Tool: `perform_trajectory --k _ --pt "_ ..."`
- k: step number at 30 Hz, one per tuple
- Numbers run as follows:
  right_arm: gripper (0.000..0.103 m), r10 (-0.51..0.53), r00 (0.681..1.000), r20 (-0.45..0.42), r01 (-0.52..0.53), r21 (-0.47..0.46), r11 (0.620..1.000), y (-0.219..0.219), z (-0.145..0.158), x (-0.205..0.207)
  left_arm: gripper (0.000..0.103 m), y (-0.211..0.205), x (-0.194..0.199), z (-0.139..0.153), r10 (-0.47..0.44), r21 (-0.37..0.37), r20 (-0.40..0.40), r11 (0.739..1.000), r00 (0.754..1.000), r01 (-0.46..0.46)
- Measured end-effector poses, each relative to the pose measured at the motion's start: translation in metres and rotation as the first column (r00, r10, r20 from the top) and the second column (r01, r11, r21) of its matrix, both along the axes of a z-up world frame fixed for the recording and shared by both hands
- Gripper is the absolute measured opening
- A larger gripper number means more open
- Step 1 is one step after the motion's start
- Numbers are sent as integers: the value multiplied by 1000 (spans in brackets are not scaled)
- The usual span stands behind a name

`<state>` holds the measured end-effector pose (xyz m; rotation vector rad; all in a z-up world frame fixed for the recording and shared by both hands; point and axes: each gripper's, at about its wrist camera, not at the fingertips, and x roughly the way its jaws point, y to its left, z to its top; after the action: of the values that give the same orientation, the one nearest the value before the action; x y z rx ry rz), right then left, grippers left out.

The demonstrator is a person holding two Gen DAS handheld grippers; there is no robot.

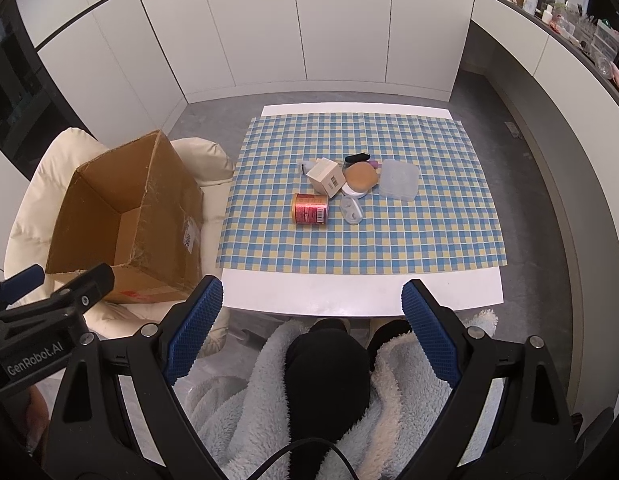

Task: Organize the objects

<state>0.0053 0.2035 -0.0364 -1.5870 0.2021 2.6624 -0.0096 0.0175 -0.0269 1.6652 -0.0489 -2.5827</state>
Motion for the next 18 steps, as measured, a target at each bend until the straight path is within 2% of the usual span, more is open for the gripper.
perform_trajectory --k 5,12,18 --pt "93 -9 1000 -8 9 -3 1000 13 -2 -2 103 9 0 -3 2 3 -5 1000 1000 -2" --pt "93 -21 1000 -18 21 -11 1000 38 -4 -3 103 29 -3 -10 10 59 9 998 1000 -11" --pt "93 -30 999 -33 30 -8 1000 68 -4 0 103 64 -6 -8 3 41 -25 999 1000 -2"
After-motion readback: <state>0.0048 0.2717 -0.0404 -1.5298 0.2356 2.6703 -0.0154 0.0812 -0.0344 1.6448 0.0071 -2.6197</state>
